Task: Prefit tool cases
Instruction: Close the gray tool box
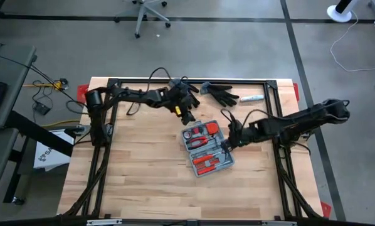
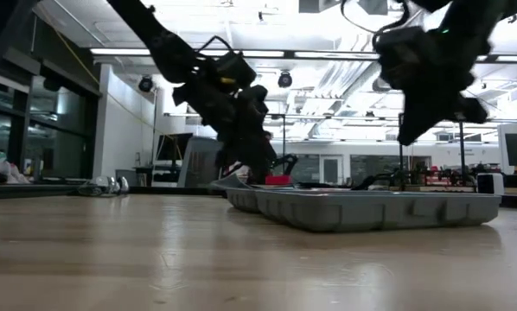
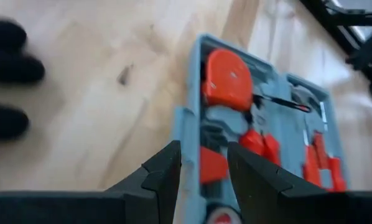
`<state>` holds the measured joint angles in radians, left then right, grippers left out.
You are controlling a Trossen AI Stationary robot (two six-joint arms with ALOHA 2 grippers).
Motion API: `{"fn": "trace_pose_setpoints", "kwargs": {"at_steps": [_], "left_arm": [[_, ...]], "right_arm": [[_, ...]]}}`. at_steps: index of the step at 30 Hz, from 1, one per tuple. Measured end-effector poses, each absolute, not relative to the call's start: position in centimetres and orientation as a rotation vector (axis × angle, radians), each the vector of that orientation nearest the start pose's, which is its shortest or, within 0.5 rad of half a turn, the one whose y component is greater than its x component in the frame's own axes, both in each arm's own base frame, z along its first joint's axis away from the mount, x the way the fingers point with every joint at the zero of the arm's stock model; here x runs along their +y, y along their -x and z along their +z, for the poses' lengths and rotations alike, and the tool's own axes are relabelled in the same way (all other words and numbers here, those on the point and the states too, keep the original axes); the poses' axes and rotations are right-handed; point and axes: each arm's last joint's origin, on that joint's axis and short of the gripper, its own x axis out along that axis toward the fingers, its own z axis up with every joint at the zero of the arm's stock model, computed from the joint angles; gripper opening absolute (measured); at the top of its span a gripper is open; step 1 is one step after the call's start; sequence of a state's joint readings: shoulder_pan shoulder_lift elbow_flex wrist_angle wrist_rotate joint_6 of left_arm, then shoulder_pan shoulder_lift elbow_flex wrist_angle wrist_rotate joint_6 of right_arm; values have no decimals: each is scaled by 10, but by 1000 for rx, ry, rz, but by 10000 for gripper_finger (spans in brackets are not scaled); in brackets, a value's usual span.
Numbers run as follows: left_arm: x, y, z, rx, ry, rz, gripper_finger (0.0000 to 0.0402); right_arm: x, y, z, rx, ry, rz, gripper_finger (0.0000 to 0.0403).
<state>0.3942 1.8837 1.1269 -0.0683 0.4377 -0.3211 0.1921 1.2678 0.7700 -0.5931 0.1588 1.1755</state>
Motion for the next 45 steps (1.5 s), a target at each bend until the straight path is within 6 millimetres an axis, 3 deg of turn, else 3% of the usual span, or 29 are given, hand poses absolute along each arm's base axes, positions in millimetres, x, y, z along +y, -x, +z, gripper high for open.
{"fn": "trace_pose_setpoints", "kwargs": {"at_steps": [7, 16, 19, 27, 45], "left_arm": [[159, -370, 149, 847, 633, -39, 126], [175, -365, 123, 895, 707, -118, 126], [171, -368, 117, 904, 705, -133, 126], [159, -382, 122, 833, 630, -160, 126], [145, -390, 122, 846, 520, -131, 126]], "right_arm": [[75, -211, 203, 943, -941, -664, 0], [99, -197, 203, 896, -1020, -727, 0], [101, -195, 202, 890, -1032, -744, 0], [103, -193, 202, 878, -1029, -755, 0], [102, -193, 202, 857, -1015, -768, 0]]}}
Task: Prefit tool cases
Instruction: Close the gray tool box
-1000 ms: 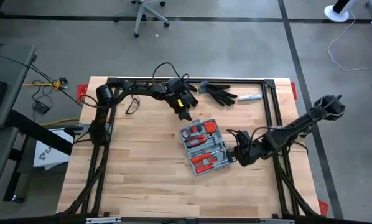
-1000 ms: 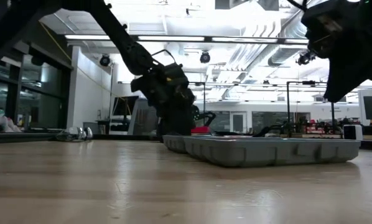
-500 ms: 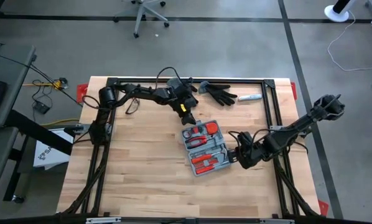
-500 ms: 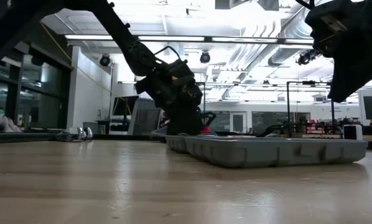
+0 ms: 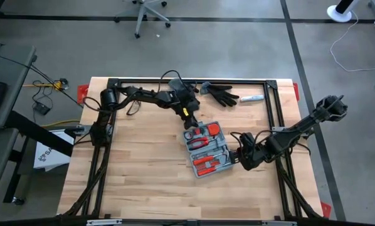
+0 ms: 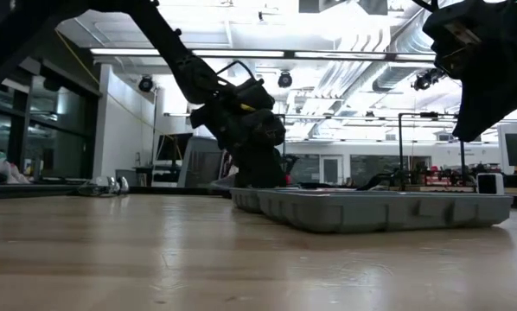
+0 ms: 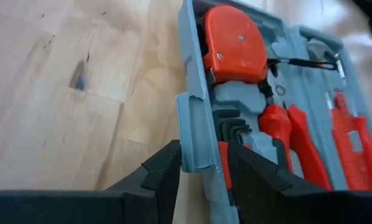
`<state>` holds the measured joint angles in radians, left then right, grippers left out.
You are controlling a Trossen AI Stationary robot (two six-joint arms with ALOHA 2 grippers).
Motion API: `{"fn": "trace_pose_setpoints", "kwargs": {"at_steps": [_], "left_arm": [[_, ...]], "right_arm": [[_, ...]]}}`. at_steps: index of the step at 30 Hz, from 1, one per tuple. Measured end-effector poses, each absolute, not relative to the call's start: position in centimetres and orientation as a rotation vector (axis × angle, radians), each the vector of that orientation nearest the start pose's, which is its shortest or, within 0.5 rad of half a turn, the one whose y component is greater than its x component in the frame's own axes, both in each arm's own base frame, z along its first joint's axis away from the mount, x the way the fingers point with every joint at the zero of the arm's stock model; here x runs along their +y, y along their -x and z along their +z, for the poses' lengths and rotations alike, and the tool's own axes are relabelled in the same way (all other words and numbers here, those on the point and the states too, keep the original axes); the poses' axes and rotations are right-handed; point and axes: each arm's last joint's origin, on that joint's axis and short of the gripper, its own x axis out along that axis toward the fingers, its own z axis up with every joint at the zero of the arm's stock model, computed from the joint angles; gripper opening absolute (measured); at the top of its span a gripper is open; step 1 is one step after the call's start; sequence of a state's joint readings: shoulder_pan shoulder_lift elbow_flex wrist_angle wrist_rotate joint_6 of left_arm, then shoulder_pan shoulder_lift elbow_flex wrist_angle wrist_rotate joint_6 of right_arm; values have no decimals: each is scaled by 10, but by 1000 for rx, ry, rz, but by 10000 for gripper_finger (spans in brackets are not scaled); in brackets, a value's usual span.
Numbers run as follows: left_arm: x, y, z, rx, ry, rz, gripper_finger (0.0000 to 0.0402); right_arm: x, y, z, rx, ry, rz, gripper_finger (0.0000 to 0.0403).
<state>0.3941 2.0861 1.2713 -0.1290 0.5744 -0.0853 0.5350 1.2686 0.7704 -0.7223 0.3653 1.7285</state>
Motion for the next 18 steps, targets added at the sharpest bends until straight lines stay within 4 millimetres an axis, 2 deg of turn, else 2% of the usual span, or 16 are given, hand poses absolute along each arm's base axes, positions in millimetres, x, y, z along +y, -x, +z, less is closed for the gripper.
{"fn": "trace_pose_setpoints", "kwargs": {"at_steps": [8, 11, 16, 18], "left_arm": [[147, -391, 123, 828, 504, -134, 118], [146, -391, 123, 820, 517, -166, 89], [141, -392, 123, 823, 518, -188, 15], [139, -393, 123, 826, 512, -185, 6]], "right_arm": [[102, -193, 202, 856, -1014, -769, 0], [102, -193, 202, 856, -1013, -769, 0], [102, -192, 202, 860, -1008, -775, 0], [102, -192, 202, 861, -1006, -776, 0]]}}
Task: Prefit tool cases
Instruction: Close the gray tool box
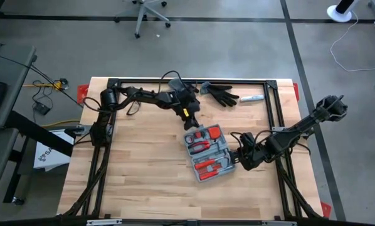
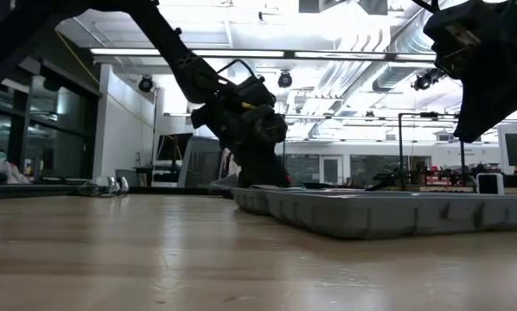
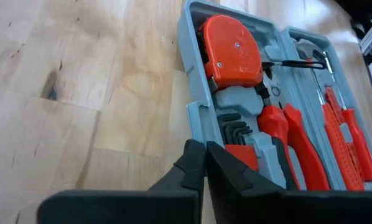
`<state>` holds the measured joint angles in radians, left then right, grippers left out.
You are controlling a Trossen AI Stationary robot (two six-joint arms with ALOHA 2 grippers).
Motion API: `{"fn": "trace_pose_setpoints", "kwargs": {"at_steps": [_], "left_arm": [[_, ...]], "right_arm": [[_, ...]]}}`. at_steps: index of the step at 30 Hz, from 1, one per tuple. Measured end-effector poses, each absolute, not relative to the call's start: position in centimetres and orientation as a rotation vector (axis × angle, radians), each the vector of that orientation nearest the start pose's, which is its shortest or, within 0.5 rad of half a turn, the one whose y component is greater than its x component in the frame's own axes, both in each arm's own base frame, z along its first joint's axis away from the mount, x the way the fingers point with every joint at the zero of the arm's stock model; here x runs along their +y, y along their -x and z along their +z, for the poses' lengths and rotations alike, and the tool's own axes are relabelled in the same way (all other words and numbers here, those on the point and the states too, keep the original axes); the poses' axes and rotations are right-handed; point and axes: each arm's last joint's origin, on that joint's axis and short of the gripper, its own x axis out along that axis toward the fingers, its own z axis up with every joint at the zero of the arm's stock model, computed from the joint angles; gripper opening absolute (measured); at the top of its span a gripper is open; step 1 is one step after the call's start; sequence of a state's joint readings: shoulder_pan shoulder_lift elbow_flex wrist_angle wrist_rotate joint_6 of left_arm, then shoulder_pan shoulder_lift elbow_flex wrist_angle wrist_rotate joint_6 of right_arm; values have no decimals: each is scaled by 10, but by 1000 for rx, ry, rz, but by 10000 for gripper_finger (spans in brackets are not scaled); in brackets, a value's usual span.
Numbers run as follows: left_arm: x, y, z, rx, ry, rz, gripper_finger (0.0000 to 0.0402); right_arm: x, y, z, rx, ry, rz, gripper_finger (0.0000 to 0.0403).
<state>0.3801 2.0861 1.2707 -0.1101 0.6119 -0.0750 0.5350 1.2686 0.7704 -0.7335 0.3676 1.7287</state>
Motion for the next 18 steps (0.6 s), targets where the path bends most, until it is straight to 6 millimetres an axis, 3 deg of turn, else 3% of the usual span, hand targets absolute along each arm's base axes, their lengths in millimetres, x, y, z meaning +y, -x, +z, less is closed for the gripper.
{"fn": "trace_pose_setpoints", "kwargs": {"at_steps": [18], "left_arm": [[133, -395, 117, 851, 586, -199, 105]], "right_arm": [[101, -192, 202, 862, -1003, -779, 0]]}}
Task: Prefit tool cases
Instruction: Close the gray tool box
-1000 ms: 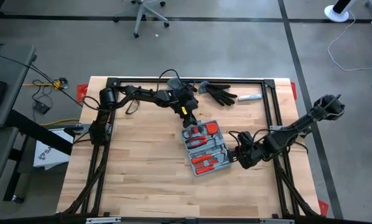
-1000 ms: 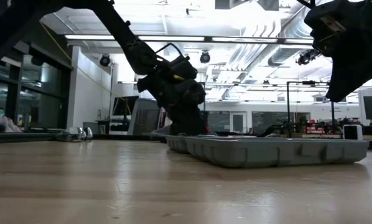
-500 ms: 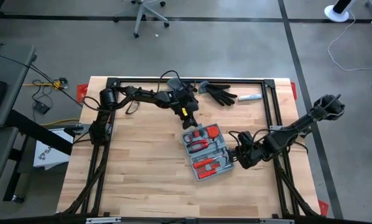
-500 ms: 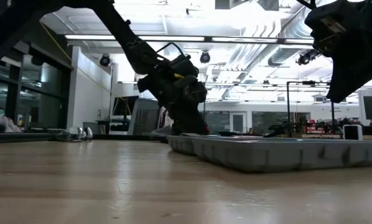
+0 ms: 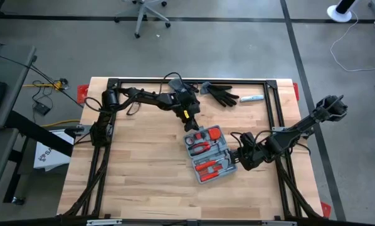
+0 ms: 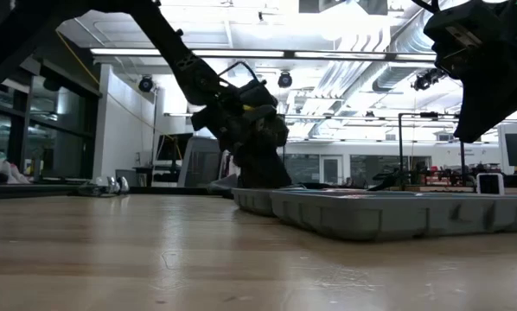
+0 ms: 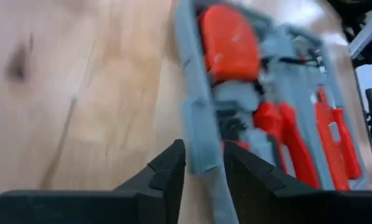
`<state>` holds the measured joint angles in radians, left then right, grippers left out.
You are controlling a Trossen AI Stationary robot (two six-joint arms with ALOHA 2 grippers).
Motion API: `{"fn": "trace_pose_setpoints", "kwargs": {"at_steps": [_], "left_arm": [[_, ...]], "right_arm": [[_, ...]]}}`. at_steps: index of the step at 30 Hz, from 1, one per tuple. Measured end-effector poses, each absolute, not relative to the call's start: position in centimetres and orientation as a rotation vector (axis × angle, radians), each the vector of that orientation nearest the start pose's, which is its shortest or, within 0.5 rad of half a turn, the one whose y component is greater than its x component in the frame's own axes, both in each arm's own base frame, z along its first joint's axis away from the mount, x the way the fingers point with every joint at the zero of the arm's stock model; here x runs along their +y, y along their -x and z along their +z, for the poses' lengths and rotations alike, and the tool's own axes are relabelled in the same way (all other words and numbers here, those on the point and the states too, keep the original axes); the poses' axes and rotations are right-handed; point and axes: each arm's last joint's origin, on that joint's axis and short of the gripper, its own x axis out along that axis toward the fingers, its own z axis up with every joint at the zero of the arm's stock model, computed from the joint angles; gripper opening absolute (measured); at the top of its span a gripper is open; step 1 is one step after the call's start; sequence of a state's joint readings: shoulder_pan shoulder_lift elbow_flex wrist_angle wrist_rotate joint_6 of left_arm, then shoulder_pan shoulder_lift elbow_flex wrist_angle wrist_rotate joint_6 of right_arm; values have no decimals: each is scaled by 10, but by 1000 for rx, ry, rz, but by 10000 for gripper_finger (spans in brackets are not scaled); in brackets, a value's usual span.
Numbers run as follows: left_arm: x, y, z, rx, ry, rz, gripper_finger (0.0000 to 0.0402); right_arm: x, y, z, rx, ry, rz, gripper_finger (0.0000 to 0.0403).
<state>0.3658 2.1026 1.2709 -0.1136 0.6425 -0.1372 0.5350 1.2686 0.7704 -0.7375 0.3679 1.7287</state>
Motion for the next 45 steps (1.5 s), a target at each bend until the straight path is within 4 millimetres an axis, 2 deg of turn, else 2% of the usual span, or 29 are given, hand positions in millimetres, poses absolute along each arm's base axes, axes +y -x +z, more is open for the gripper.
{"fn": "trace_pose_setpoints", "kwargs": {"at_steps": [4, 9, 19, 23, 31, 37, 45], "left_arm": [[135, -397, 102, 858, 690, -240, 121], [132, -401, 101, 828, 732, -310, 131], [132, -402, 103, 822, 759, -278, 128], [127, -403, 102, 841, 740, -247, 103], [121, -405, 102, 849, 713, -213, 10], [130, -398, 110, 859, 713, -189, 5], [156, -378, 141, 833, 663, -131, 3]], "right_arm": [[101, -192, 202, 863, -1003, -779, 0], [101, -192, 202, 861, -1003, -779, 0], [101, -191, 202, 860, -996, -785, 0], [101, -191, 202, 860, -996, -785, 0], [101, -191, 202, 861, -996, -784, 0], [103, -191, 201, 919, -1001, -749, 0], [108, -193, 201, 1016, -971, -631, 0]]}}
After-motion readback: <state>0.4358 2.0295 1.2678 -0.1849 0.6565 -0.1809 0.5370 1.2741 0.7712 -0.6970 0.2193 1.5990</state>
